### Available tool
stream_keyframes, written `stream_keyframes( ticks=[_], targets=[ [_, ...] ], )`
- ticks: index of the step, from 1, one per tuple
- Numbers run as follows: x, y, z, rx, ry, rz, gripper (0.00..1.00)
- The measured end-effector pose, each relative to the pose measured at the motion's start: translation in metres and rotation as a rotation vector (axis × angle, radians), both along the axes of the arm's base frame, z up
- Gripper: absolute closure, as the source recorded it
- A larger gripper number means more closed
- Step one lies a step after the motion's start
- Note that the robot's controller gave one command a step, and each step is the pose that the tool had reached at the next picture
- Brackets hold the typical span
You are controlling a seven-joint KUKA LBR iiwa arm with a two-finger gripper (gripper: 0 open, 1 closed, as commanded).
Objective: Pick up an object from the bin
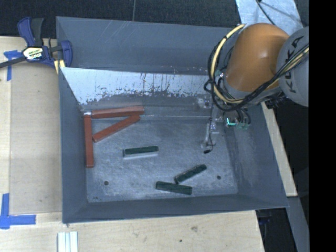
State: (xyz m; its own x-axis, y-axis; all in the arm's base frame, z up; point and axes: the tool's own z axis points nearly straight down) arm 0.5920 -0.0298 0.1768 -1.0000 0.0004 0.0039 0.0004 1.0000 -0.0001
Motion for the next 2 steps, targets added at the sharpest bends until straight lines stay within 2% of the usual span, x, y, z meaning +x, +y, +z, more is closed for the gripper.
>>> stream_keyframes(
  ticks=[1, 2],
  targets=[
    [-0.046, 0.010, -0.109, 0.001, 0.001, 0.140, 0.00],
    [0.005, 0.110, -0.085, 0.002, -0.008, -0.003, 0.00]
  ],
)
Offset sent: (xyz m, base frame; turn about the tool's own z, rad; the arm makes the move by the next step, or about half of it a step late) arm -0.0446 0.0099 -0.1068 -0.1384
